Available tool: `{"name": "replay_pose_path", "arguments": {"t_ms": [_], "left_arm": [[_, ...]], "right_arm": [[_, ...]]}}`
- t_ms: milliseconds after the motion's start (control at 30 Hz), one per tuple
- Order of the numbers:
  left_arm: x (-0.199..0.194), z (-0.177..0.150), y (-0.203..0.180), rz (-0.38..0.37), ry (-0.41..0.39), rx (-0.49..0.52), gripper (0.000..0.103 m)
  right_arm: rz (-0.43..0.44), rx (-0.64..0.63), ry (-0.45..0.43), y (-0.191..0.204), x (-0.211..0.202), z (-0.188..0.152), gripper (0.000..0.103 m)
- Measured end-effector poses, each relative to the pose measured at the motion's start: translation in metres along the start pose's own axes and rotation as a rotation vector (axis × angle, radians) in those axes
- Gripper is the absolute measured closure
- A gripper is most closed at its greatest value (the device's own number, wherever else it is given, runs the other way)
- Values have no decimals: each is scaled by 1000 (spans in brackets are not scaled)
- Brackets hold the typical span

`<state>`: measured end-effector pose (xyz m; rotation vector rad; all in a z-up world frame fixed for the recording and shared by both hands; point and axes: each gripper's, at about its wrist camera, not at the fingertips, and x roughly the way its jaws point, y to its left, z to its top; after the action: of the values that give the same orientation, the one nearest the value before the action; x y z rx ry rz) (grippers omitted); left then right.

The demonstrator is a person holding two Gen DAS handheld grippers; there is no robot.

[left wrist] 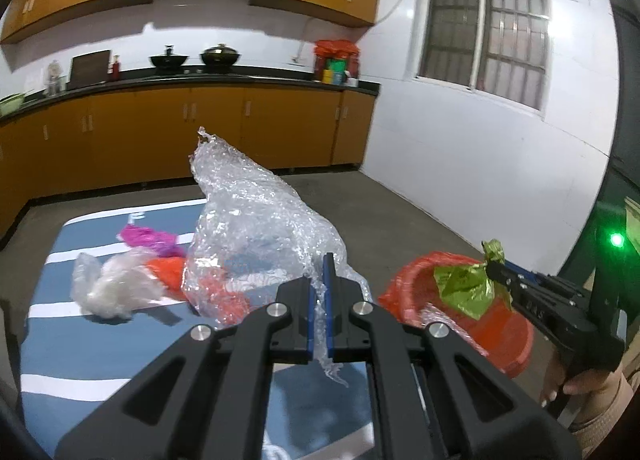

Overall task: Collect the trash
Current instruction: 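Carry the bubble wrap and green bag over the basket and open both tools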

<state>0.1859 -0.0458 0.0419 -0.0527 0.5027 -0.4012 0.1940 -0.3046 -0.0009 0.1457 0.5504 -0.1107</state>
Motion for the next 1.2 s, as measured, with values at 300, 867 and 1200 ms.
{"name": "replay_pose_path", "arguments": {"t_ms": [300,867,1200], "left_arm": [[24,-3,-54,-120,31,54,97],[78,-20,-137,-287,119,149,97],[104,-30,-160,-316,164,184,97]], "right_arm": [[-112,66,-5,-52,-10,-4,90],[-228,172,-17,-104,-14,0,90],[-225,200,-13,-111,-4,2,90]]}}
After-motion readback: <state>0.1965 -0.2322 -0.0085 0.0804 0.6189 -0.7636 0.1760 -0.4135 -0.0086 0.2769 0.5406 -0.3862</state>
